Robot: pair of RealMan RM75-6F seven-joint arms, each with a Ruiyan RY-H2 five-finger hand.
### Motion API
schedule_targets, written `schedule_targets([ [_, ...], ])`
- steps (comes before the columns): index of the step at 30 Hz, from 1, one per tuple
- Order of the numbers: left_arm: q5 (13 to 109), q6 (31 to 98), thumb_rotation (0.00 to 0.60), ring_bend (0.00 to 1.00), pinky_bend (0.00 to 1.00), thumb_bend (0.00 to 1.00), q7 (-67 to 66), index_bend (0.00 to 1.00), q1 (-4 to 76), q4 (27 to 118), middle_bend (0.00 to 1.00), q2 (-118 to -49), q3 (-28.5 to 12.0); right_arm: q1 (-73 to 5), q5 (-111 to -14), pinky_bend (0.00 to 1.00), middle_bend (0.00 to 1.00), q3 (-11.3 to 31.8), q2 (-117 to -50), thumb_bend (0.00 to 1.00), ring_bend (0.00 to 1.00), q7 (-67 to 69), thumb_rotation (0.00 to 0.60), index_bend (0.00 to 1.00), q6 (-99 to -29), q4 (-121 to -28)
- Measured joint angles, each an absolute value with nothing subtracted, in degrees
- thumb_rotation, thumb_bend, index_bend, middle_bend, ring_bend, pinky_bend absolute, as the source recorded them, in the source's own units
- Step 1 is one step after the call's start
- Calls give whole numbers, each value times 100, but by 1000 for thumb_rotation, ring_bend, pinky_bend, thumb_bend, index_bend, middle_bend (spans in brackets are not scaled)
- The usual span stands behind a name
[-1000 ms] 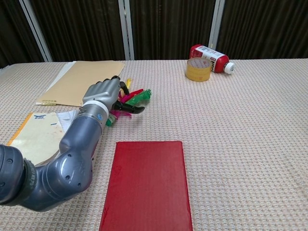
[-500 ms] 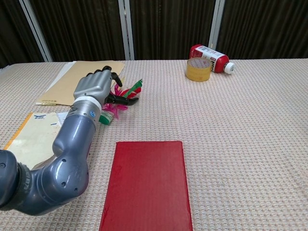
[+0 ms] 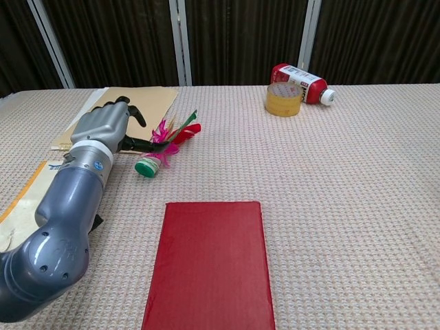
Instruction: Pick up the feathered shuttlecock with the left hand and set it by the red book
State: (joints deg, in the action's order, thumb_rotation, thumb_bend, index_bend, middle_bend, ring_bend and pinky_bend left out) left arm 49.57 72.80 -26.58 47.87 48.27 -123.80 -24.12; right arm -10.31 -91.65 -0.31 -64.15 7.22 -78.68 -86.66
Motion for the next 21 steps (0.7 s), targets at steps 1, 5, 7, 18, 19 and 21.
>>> schedule_targets([
  [1, 4950, 7205, 359, 0, 0, 114, -2647, 302, 4801, 4725, 0, -12413, -2434, -1027, -9166, 0, 0, -30, -6411, 101, 0, 737, 600, 0, -7880, -8659],
  [5, 4950, 6925, 364, 0, 0, 109, -2534, 298, 4909, 4298, 0, -12600, -2519, -1023, -9159, 0, 0, -23, -6394, 101, 0, 788, 600, 0, -7894, -8641],
  [7, 4955, 6771, 364, 0, 0, 106, -2475, 298, 4997, 4041, 0, -12740, -2570, -1028, -9150, 0, 0, -14, -6383, 101, 0, 818, 600, 0, -7891, -8640],
  [18, 4895, 6466, 359, 0, 0, 107, -2128, 319, 5415, 3577, 0, -12999, -2613, -1059, -9030, 0, 0, -8, -6368, 102, 0, 881, 600, 0, -7753, -8568],
  [19, 4879, 6459, 358, 0, 0, 107, -2067, 321, 5448, 3552, 0, -12999, -2599, -1057, -9017, 0, 0, -7, -6368, 102, 0, 875, 600, 0, -7749, -8569],
  [21, 4834, 6426, 358, 0, 0, 108, -2006, 325, 5490, 3513, 0, -13000, -2572, -1052, -8996, 0, 0, 2, -6373, 102, 0, 871, 600, 0, -7751, -8565],
])
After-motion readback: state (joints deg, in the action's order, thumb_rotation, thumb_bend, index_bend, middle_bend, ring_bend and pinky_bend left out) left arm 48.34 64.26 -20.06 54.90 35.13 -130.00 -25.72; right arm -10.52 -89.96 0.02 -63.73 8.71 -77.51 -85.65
